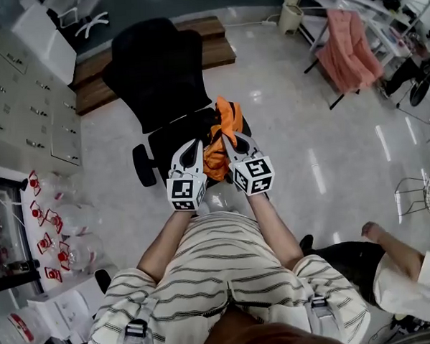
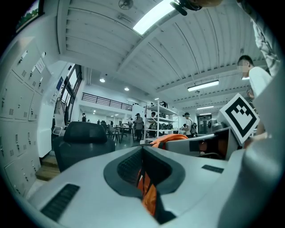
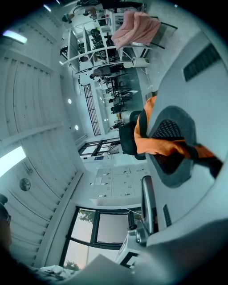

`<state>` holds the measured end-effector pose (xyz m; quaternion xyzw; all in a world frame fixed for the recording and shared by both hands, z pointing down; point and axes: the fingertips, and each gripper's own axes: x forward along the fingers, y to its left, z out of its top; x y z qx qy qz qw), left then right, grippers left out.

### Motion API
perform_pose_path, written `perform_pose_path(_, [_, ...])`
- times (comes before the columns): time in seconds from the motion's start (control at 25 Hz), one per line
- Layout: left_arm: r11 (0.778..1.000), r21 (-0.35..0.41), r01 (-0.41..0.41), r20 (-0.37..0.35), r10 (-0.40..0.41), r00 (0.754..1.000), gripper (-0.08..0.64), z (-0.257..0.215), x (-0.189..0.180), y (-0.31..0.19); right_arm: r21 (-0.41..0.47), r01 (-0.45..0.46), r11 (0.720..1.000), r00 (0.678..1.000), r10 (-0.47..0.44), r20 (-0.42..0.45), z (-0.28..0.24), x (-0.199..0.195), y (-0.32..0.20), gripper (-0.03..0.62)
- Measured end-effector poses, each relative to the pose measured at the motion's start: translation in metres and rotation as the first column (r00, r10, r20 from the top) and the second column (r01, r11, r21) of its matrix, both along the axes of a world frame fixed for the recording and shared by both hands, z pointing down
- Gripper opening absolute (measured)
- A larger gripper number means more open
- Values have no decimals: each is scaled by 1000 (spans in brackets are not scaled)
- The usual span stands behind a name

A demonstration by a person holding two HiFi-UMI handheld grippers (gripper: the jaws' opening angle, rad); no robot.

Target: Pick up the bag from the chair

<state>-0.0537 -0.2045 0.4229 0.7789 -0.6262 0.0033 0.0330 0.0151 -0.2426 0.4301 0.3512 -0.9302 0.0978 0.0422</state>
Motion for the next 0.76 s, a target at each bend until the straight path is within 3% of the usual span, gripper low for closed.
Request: perform_pose_path(0.76, [1000,24,13,-1,-13,1000,23,-11,-13,-9,32,23,999,1000,-23,-1,-17,-14,-5,25])
